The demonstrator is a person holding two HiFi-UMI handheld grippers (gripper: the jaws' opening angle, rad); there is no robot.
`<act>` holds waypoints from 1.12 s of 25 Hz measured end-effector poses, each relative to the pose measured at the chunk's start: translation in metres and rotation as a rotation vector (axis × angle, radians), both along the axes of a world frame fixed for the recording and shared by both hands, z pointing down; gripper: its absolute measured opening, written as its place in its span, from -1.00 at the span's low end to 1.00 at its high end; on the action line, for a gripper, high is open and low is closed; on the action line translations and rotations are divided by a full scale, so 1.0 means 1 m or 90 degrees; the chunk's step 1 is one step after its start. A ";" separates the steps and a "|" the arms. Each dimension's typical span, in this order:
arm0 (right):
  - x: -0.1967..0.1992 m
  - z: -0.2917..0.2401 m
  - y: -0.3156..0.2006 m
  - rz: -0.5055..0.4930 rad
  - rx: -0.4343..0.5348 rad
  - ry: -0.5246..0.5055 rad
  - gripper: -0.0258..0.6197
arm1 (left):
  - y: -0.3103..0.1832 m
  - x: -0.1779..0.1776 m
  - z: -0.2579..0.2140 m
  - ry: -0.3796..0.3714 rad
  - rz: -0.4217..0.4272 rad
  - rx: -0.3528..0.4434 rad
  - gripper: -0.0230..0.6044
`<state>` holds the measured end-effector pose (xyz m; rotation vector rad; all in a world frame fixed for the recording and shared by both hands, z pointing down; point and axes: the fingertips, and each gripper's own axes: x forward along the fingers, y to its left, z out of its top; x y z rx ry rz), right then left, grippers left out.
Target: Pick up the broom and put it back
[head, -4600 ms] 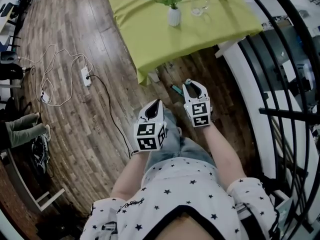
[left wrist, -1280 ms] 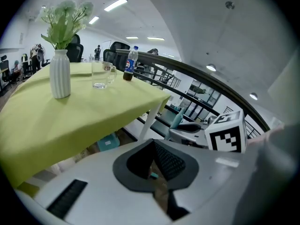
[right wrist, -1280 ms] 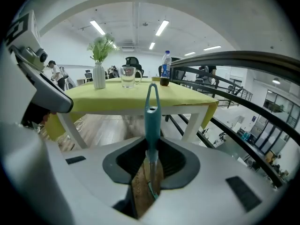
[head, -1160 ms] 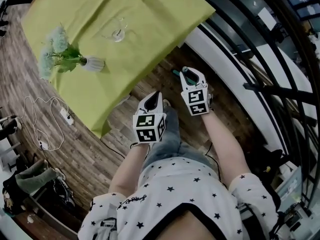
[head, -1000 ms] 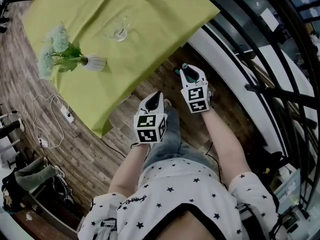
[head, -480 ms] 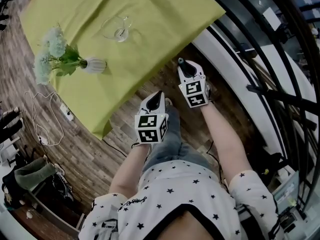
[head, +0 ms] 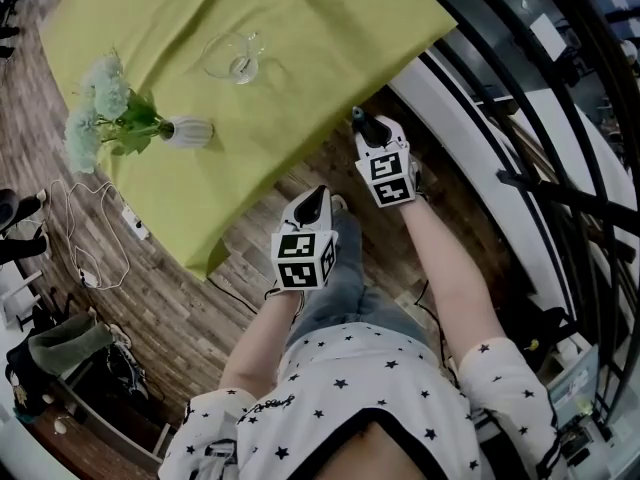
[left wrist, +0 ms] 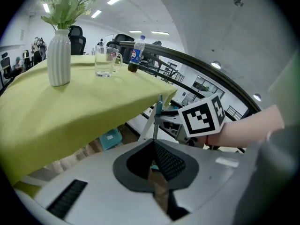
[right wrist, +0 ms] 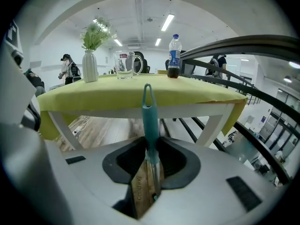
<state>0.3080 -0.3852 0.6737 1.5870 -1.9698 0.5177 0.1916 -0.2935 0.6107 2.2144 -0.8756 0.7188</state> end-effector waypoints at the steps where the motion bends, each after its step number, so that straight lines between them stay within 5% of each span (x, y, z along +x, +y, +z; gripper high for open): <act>1: 0.000 0.001 -0.001 0.000 -0.001 -0.001 -0.66 | 0.001 0.000 0.001 -0.001 0.001 -0.001 -0.89; 28: -0.002 0.009 -0.010 0.003 -0.031 0.025 -0.50 | -0.006 -0.007 -0.005 0.002 -0.004 0.005 -0.89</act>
